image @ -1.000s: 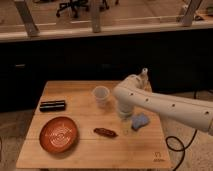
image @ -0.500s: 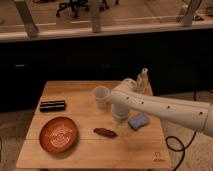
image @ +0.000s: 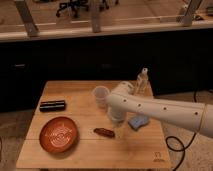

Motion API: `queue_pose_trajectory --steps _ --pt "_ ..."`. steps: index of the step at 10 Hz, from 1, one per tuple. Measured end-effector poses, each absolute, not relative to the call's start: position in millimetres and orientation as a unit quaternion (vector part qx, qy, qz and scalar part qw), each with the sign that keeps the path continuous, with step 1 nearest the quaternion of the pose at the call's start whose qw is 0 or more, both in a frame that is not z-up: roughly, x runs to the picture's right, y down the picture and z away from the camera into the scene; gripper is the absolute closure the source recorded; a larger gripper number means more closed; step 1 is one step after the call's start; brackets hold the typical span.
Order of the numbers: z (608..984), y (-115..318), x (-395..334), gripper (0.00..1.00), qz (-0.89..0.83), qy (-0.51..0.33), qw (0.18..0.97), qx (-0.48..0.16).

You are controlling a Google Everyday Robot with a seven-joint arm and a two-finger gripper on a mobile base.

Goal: Drag the pepper across the table

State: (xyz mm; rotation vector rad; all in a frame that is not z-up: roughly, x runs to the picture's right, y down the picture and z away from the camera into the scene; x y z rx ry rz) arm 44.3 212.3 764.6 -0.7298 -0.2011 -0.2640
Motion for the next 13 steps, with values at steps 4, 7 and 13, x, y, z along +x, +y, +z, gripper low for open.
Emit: queue_pose_trajectory --steps 4,7,13 --pt "770.1 220.0 28.6 0.2 -0.127 -0.108 0.919 -0.357" --pt "774.6 222.1 17.0 0.2 -0.123 -0.111 0.919 -0.357" --pt "784.9 227.7 3.0 0.2 -0.113 -0.114 0.919 -0.359"
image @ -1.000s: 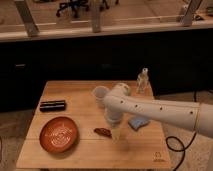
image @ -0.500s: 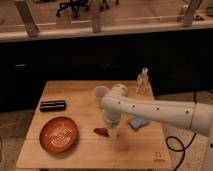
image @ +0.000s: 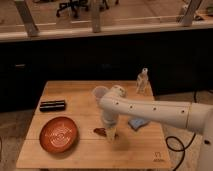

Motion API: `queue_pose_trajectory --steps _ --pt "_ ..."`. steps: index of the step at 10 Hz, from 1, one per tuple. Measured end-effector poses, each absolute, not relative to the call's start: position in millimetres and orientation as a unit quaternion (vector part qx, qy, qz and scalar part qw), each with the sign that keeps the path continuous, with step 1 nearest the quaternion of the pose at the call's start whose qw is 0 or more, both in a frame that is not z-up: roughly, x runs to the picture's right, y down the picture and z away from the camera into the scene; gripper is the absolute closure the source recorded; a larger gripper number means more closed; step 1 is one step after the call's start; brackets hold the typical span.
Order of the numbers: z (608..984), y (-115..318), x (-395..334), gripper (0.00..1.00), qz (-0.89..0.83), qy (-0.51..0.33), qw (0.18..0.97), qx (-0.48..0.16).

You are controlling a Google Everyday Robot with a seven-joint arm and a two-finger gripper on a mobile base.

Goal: Drag the pepper across the table

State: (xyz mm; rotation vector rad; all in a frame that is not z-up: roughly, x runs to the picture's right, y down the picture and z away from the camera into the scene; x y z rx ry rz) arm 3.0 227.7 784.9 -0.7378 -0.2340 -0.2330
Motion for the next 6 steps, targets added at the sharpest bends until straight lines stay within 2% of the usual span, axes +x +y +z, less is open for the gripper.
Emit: queue_pose_trajectory --steps 6 --pt "795.5 226.4 -4.2 0.2 -0.099 -0.117 0.922 -0.355"
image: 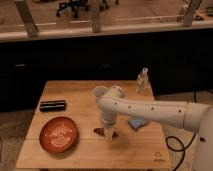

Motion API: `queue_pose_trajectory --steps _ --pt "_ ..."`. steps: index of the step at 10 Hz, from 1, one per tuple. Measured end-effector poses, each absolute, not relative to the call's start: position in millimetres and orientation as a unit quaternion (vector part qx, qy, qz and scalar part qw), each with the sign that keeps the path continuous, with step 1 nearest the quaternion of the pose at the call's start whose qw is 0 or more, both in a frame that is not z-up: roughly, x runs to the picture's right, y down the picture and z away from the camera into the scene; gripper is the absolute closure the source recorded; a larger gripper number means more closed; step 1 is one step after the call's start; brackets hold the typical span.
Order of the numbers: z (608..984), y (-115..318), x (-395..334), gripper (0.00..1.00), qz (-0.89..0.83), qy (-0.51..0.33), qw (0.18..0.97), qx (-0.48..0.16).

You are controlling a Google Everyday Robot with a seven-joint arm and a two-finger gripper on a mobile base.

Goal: Drag the pepper across the table

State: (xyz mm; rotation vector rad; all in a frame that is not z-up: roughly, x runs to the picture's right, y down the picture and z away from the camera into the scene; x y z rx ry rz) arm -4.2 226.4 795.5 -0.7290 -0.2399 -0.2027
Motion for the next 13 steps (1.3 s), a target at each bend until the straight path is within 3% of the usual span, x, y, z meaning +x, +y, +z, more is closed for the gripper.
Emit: queue_pose_trajectory --steps 13 --pt "808.1 228.7 3.1 0.22 -0.058 -0.121 0.931 -0.34"
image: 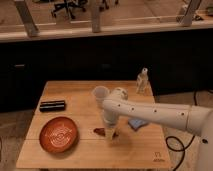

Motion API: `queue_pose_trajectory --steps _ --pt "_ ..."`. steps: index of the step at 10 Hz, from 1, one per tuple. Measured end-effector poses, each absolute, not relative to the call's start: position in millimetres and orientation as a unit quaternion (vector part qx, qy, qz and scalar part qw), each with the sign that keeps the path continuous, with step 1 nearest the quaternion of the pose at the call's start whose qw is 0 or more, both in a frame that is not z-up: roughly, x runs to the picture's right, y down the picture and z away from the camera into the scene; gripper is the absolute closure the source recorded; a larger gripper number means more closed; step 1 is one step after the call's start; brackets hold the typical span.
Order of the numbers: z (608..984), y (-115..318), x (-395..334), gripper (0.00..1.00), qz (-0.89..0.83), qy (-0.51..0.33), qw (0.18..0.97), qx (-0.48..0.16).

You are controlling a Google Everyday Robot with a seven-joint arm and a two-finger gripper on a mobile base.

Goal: Drag the pepper across the table

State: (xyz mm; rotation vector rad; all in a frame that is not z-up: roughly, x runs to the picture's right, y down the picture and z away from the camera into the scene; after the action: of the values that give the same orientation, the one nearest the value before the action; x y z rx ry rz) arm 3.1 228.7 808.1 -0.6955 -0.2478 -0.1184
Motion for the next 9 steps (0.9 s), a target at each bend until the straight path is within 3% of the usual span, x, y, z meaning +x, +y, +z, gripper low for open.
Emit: queue_pose_trajectory --steps 2,5,6,9 --pt "808.4 230.2 7.1 0.22 -0.053 -0.122 0.932 -0.338" --pt "809.9 232.1 11.5 0.43 -0.042 -0.123 0.934 -0.332" --pt "810.2 232.8 12.2 0.45 -0.037 -0.124 0.935 -0.331" --pt "811.4 234.2 13.3 0.39 -0.031 -0.124 0.936 -0.329"
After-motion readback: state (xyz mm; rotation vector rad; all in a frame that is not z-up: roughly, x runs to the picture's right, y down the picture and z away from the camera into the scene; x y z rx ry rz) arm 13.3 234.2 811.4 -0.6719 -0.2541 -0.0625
